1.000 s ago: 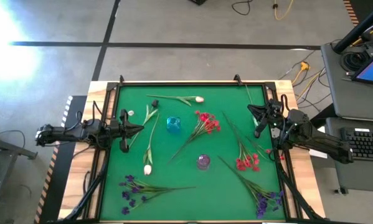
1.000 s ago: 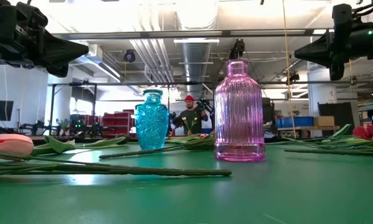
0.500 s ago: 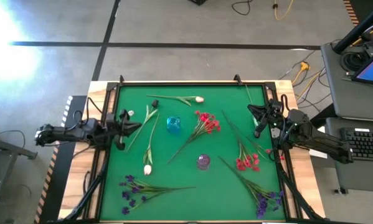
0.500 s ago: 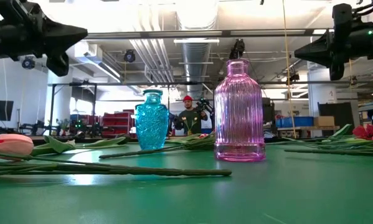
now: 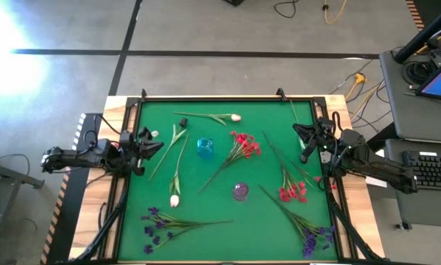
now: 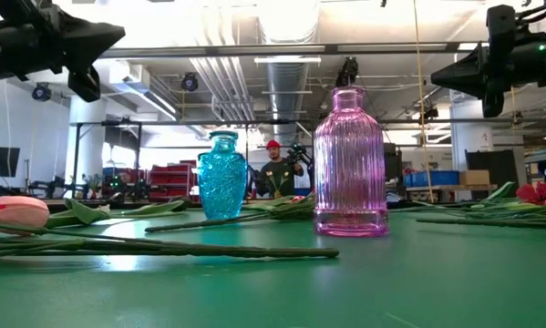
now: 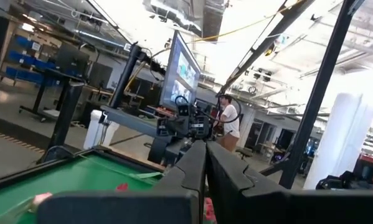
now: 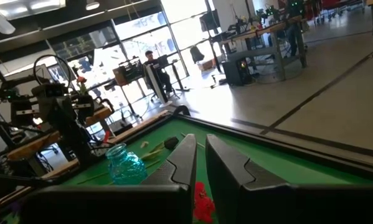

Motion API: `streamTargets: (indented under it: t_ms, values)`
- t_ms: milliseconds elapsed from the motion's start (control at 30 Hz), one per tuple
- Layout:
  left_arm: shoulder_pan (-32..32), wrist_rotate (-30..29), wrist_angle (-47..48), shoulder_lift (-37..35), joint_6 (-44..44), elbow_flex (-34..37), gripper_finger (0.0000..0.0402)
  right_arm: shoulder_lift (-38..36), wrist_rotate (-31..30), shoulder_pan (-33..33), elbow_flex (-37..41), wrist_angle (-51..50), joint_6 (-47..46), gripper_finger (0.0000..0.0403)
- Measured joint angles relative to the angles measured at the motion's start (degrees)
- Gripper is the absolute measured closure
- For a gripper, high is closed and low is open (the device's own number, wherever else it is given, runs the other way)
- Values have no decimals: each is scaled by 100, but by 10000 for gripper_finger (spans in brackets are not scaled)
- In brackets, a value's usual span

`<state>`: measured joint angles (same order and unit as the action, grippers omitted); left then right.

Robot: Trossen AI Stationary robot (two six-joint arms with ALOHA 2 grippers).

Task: Sort flowers into vase by color
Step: Put the right black tulip into the blue vase

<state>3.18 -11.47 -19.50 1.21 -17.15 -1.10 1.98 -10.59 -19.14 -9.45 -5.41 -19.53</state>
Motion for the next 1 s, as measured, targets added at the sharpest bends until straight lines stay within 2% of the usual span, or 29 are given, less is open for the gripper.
streamTargets:
  t_ms: [133,367,500,633,767,900,1000]
  values:
    - [-2,-38,-1,17,-174,0,402,1,0,2,2,-6,-5,374]
    - [-2,-855,-3,22,-123,0,402,187,74,17,0,561,-315,374]
    - [-4,-906,8,17,204,0,402,554,527,54,0,1291,-234,374]
    - [-4,-1022,-94,15,165,0,402,1055,914,148,-3,2192,-165,374]
    - [7,-1009,-102,41,93,0,402,1681,955,393,-3,2664,-217,374]
    - [9,-1009,-26,100,-94,-29,402,2104,759,530,-142,2534,-422,374]
    - [9,-1007,603,139,-471,-300,402,2326,758,599,-415,2017,-704,374]
